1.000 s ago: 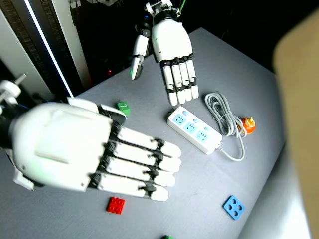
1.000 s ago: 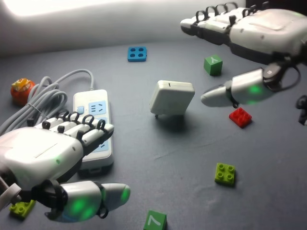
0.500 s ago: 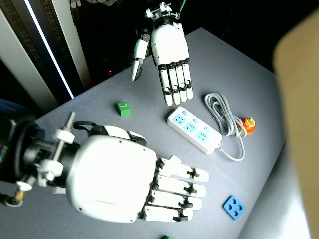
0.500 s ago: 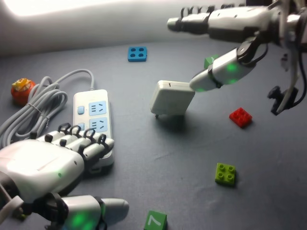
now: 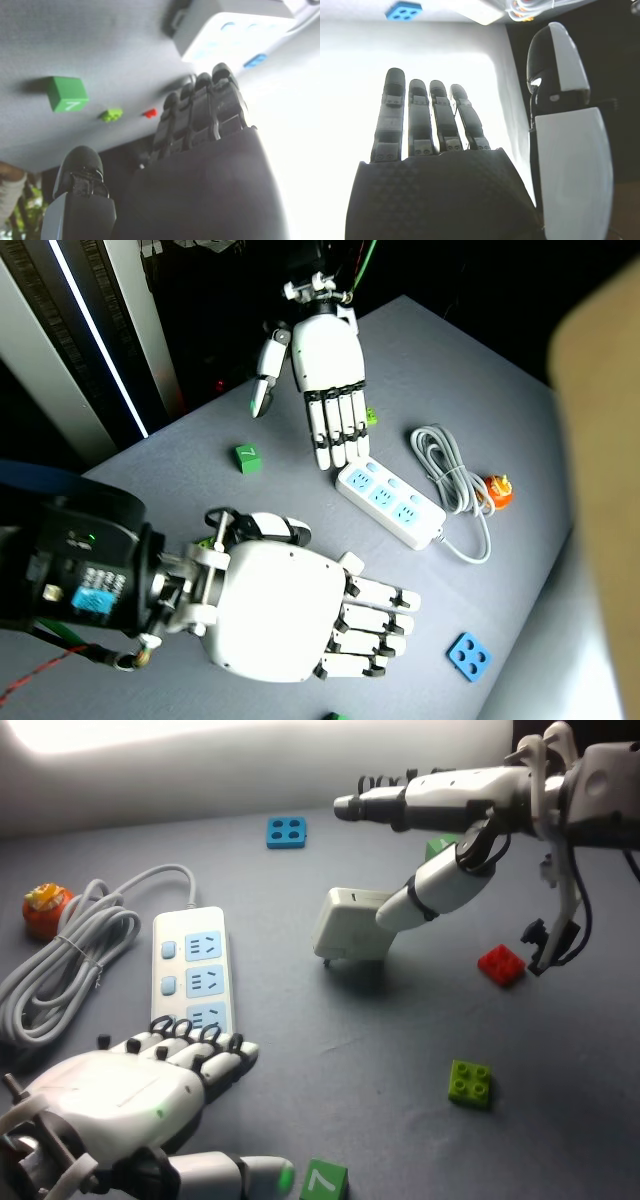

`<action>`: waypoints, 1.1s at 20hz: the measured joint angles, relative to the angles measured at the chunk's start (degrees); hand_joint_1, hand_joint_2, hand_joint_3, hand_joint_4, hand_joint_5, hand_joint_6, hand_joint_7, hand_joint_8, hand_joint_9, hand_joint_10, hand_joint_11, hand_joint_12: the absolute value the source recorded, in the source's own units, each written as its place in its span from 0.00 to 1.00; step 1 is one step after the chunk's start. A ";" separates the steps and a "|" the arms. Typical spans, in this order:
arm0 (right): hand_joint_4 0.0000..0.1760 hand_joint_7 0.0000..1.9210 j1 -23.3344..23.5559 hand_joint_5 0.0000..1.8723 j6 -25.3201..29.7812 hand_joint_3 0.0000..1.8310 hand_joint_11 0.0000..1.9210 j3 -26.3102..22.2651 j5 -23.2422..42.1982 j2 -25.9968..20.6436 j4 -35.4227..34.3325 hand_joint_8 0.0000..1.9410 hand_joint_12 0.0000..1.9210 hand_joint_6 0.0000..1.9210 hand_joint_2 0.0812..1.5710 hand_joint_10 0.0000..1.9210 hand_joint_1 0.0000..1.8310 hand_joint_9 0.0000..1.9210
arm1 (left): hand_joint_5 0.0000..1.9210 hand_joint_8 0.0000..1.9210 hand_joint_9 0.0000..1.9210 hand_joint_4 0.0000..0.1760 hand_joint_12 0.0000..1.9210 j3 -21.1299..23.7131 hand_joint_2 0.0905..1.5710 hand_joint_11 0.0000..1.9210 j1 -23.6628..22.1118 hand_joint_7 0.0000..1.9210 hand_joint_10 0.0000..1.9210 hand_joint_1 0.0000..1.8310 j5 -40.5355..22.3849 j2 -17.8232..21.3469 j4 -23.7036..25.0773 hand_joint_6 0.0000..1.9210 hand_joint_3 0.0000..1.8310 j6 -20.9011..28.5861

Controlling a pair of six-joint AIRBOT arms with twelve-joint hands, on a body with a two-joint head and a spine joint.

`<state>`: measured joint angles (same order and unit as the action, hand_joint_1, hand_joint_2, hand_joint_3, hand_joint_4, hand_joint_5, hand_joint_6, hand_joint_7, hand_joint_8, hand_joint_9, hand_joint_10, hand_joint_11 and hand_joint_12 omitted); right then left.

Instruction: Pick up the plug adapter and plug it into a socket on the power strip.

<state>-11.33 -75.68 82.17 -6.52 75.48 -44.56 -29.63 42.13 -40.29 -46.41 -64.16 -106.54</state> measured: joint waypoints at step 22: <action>0.00 0.00 -3.21 0.00 0.44 0.00 0.00 8.76 -0.92 9.64 0.17 0.00 0.22 0.00 0.59 0.00 0.63 0.02 | 0.00 0.00 0.00 0.00 0.00 -4.07 0.75 0.00 0.76 0.00 0.00 0.00 -6.88 -4.57 -3.28 0.00 0.00 0.09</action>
<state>-14.55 -75.24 90.94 -7.44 85.12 -44.38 -33.69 42.89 -47.18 -50.98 -67.44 -106.45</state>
